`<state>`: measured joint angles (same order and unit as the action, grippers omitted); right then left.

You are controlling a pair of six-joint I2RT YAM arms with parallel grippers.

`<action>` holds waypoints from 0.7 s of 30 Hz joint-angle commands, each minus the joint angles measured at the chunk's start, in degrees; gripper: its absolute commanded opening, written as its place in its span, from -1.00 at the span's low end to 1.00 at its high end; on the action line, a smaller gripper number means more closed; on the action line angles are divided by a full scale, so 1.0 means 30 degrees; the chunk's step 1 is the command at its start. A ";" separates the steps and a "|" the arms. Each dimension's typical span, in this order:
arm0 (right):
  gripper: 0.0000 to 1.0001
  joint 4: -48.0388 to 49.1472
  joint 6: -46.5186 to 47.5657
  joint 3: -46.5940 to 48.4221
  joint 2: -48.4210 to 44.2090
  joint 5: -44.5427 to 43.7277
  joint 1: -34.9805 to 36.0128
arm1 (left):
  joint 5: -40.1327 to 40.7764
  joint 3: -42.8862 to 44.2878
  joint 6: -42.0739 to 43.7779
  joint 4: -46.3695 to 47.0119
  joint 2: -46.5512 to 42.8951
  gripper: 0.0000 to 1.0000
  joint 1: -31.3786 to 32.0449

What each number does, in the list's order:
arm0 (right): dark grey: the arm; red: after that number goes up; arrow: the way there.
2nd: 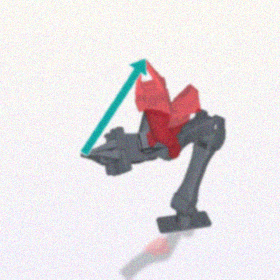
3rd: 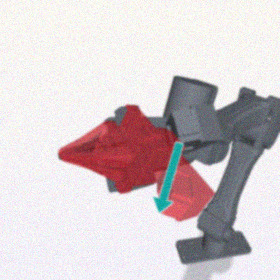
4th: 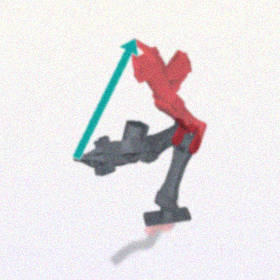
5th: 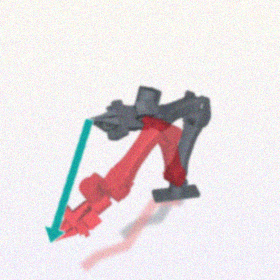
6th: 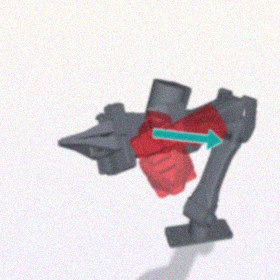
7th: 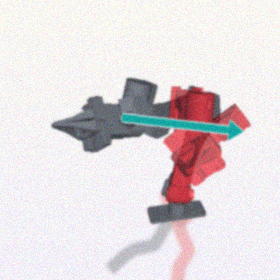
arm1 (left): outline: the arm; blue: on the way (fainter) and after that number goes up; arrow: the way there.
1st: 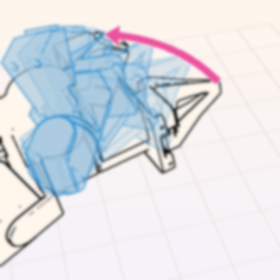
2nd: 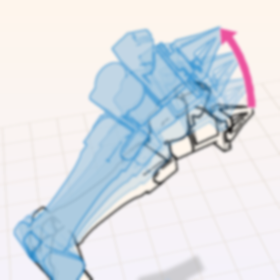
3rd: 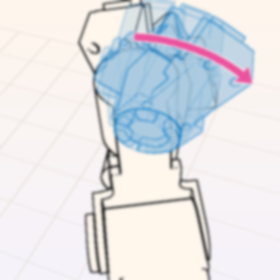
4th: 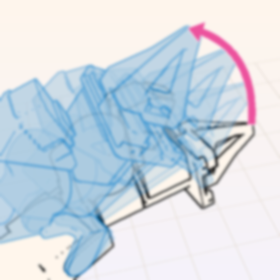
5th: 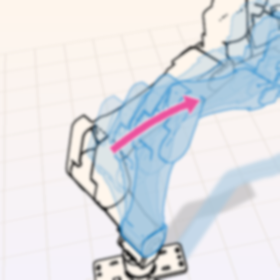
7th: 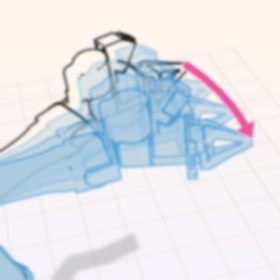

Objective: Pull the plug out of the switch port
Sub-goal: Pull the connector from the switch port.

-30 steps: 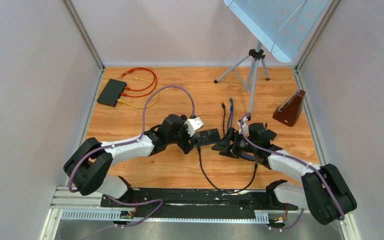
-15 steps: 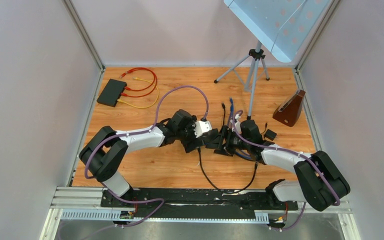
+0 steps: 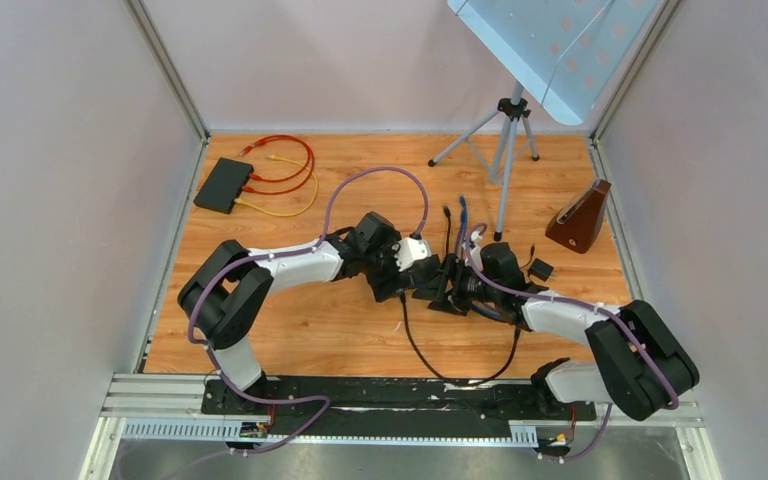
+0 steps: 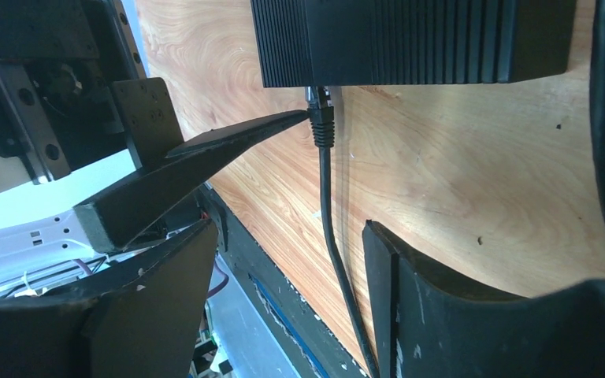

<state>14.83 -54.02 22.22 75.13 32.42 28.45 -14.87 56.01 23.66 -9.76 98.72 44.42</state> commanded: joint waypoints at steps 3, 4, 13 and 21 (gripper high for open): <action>0.26 0.0669 -0.0711 0.0659 0.0940 -0.0580 0.0039 | -0.1680 0.1148 -0.0288 -0.1905 0.0651 0.71 -0.0217; 0.24 0.0629 -0.0886 0.0725 0.1125 -0.0821 0.0039 | -0.1760 0.1156 -0.0337 -0.1948 0.0689 0.66 -0.0218; 0.11 0.1013 -0.1939 0.1297 0.2845 -0.1259 0.0040 | -0.2488 0.0817 -0.0756 -0.2221 0.0279 0.26 -0.0218; 0.08 0.3483 -0.4222 -0.0153 0.2473 -0.4943 0.1687 | -0.2675 0.0409 -0.1337 -0.2224 -0.0214 0.29 -0.0218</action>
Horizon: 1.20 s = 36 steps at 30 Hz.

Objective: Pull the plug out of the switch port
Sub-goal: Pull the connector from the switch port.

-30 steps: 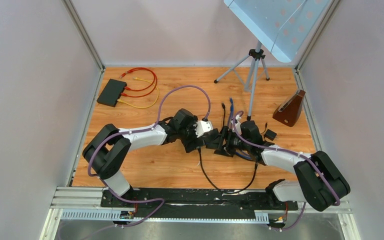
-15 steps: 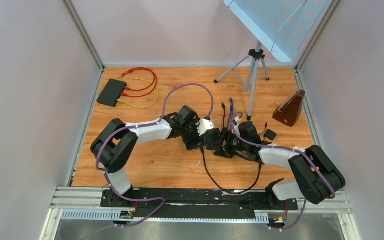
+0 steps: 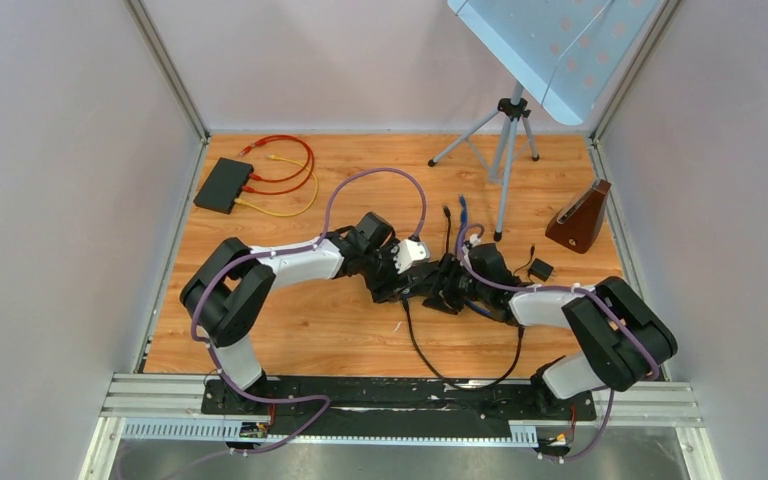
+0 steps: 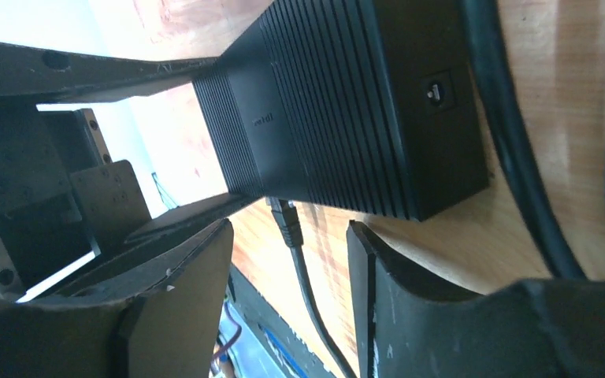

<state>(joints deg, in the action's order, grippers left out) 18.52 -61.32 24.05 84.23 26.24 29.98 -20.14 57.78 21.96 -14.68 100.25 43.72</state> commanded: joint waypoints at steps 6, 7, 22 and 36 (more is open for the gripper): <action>0.08 0.4967 -0.4140 -0.2452 -0.0221 -0.6994 0.3442 | -0.1007 -0.0618 -0.1101 -0.0202 -0.0991 0.36 0.0015; 0.08 0.5446 -0.4254 -0.2613 -0.0043 -0.7330 0.3593 | -0.1054 -0.0691 -0.1091 -0.0139 -0.0993 0.37 0.0008; -0.19 1.0437 -0.4485 -0.3626 0.1510 -0.9206 0.4389 | -0.1280 -0.0458 -0.1153 -0.0367 -0.0495 0.38 0.0017; -0.24 1.2775 -0.4026 -0.3478 0.3042 -0.7630 0.4627 | -0.1672 -0.0298 -0.0954 -0.0514 -0.0138 0.37 0.0015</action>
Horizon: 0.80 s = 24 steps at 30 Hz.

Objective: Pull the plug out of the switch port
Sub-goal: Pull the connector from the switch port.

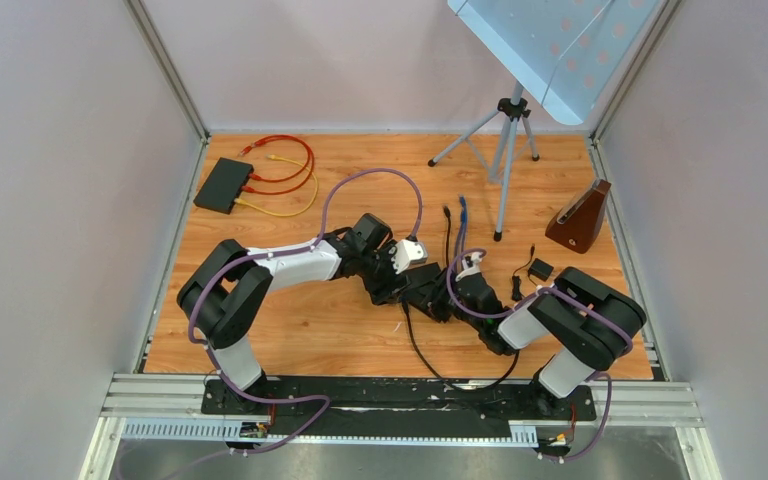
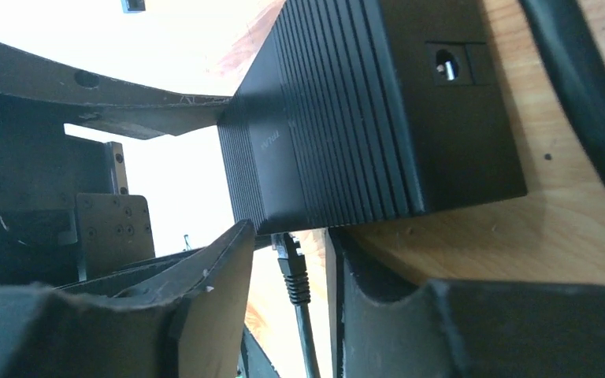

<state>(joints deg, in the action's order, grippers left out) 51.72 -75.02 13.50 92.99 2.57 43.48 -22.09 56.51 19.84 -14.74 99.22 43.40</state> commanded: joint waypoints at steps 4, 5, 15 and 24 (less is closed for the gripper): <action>0.01 0.3381 0.2408 0.0288 0.0287 0.1502 0.0124 | -0.1147 0.0188 -0.0147 -0.0570 0.0298 0.37 0.0124; 0.00 0.3160 0.2631 0.0468 0.0303 0.1577 0.0124 | -0.1140 0.0245 -0.0140 -0.0611 0.0326 0.37 0.0124; -0.44 0.2418 0.1356 0.0460 0.0858 0.1428 0.0124 | -0.1156 0.0346 -0.0176 -0.0712 0.0501 0.37 0.0124; -0.63 0.2884 0.0896 0.0123 0.0750 0.1145 0.0128 | -0.1180 0.0552 -0.0108 -0.0880 0.0687 0.37 0.0124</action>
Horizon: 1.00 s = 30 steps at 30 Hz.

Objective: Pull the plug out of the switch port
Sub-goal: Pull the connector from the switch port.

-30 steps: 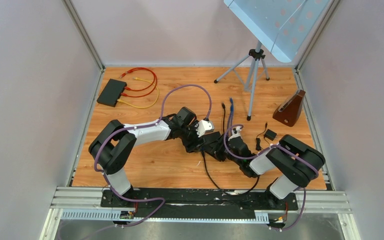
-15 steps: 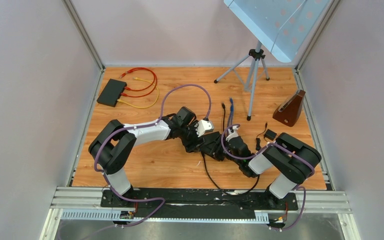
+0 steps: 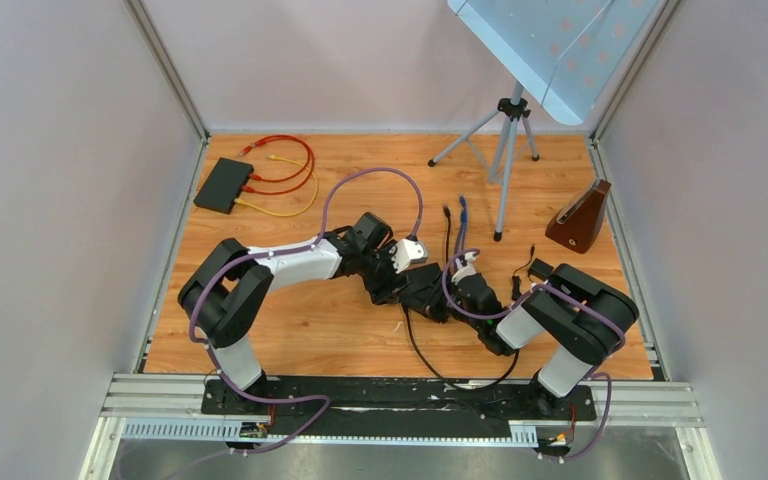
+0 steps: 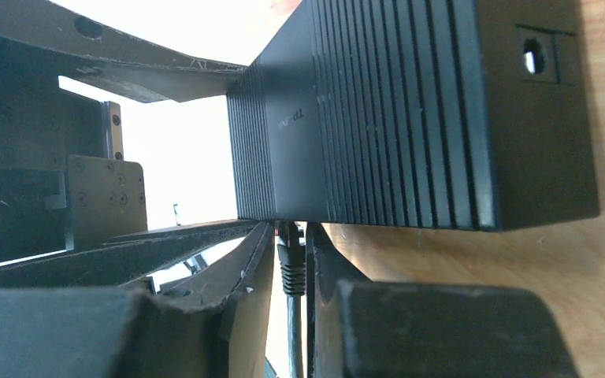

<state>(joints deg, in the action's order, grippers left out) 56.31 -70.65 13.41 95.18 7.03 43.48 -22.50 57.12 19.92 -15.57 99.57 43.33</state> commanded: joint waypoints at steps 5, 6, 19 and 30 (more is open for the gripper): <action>-0.61 0.0519 -0.0268 0.0592 0.0007 -0.0006 0.0095 | -0.1053 0.0357 -0.0153 -0.0664 0.0545 0.37 0.0148; -0.46 0.0324 -0.0260 0.0671 0.0004 0.0096 0.0058 | -0.1054 0.0347 -0.0141 -0.0666 0.0538 0.37 0.0147; -0.50 -0.1056 -0.1298 0.0702 0.0492 -0.1120 -0.0255 | -0.1153 0.0379 -0.0320 -0.0842 0.0454 0.36 0.0153; -0.28 0.1794 0.0449 0.1093 0.0681 0.2337 -0.0264 | -0.1195 0.0440 -0.0403 -0.0989 0.0525 0.35 0.0175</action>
<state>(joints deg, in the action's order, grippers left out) 55.68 -72.31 14.68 96.64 8.88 42.52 -22.20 57.52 20.34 -16.05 99.79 43.18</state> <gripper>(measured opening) 0.334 0.737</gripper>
